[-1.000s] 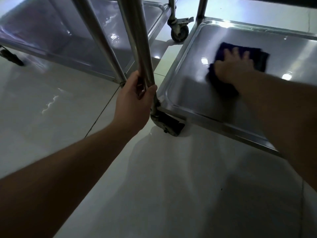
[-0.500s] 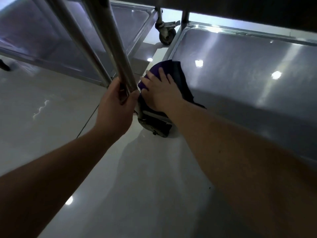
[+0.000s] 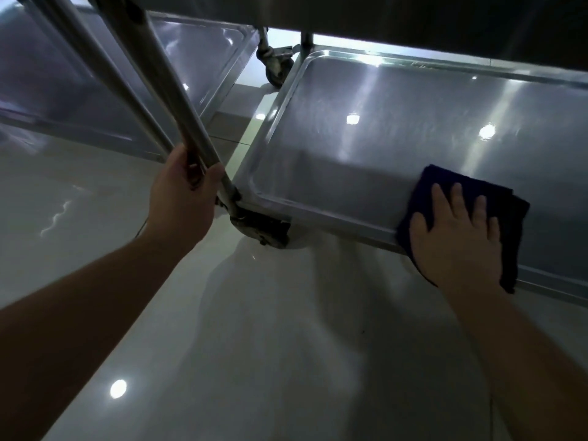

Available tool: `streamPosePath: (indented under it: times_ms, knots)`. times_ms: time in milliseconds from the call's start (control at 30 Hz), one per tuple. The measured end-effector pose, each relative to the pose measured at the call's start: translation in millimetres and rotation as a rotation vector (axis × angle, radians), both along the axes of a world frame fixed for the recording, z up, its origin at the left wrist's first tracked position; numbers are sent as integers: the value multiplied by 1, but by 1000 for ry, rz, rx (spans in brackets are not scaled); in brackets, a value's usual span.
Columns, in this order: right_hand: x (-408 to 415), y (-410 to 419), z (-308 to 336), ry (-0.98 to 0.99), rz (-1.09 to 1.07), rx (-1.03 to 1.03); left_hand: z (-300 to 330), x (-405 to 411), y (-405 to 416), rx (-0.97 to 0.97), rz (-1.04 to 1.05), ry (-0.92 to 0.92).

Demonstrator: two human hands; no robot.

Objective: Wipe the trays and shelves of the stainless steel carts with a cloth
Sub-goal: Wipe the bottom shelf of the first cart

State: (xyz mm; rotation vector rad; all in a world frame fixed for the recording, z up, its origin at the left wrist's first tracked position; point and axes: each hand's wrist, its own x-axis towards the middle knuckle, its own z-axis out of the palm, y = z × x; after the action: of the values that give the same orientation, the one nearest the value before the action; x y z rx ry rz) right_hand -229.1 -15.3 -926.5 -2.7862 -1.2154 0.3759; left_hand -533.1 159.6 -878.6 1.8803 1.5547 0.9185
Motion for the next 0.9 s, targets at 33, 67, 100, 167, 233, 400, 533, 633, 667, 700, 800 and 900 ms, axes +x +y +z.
streamPosePath:
  times_ms: [33, 67, 100, 167, 233, 400, 533, 633, 667, 700, 800, 900]
  knots:
    - [0, -3, 0, 9, -24, -6, 0, 1, 0, 1, 5, -2]
    - [-4, -1, -1, 14, -40, -8, -1, 1, 0, -2, 8, -6]
    - [-12, 6, -2, 11, -43, 0, -1, 1, 0, -9, 10, -13]
    - [-37, 30, -5, -3, 6, 33, -1, 1, 1, -13, 12, -14]
    - [-76, 61, -7, 21, 121, 73, -2, 1, 2, -3, 9, 10]
    - [-174, 105, -13, 27, 519, 144, -4, 0, 4, 53, 43, 63]
    - [-148, 94, -23, -32, 590, 194, -2, 3, 0, 68, 32, 102]
    - [-109, 63, -29, -84, 587, 185, 0, 5, -1, 71, 34, 121]
    - [-94, 49, -31, -113, 561, 184, 1, 5, -2, 62, 39, 120]
    - [-79, 34, -33, -141, 531, 183, 1, 6, -2, 57, 42, 114]
    - [-35, -9, -39, -212, 458, 201, 4, 7, -4, 49, 51, 114]
    - [0, -46, -46, -275, 423, 264, 4, 8, -5, 28, 62, 127]
